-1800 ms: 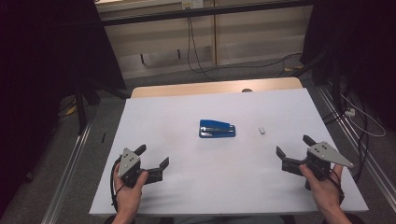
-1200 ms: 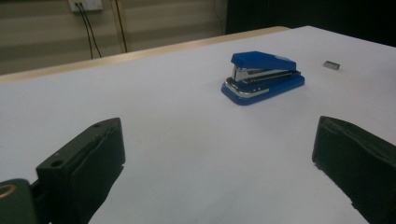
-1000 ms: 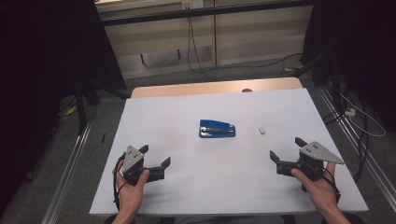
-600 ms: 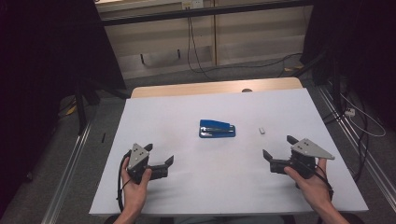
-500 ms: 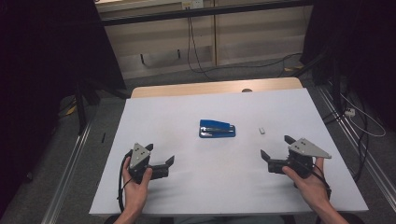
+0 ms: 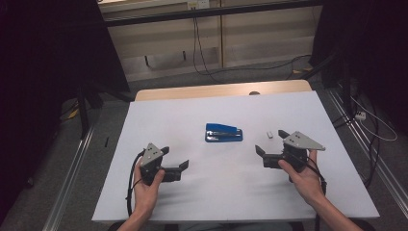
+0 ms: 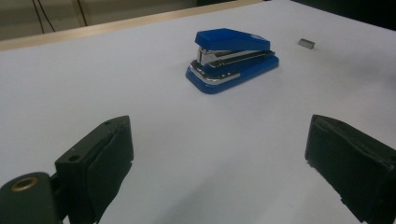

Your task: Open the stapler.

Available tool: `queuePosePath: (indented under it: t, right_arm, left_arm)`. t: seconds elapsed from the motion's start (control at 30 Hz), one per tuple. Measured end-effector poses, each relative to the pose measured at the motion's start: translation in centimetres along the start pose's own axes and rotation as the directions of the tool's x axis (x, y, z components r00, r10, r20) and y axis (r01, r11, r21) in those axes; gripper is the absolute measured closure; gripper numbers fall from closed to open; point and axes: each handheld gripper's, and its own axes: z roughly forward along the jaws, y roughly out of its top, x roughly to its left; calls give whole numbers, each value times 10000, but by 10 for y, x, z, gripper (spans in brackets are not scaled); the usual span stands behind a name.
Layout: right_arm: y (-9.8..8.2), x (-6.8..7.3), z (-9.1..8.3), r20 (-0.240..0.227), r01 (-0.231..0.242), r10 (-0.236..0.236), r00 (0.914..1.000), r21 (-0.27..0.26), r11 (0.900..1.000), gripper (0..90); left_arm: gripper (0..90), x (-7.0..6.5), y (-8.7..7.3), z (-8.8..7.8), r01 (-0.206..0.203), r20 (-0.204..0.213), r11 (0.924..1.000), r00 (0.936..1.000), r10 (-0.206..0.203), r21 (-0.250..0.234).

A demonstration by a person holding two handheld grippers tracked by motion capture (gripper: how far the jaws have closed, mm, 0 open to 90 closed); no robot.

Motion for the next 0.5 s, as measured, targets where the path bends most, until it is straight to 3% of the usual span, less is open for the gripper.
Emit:
queuePosePath:
  t: [0.27,0.4,0.5]
  right_arm:
    - [9,5,15,-228,-48,51,9997,127,9999,16]
    - [15,7,24,-311,3,1,9995,115,9999,22]
    - [15,11,31,-557,173,-162,9983,193,9997,36]
  left_arm:
    - [79,3,9,17,-20,6,10000,10000,20,-80]
    - [70,3,11,26,332,191,9994,9993,-333,49]
    - [69,3,14,29,117,263,9999,9996,-115,-69]
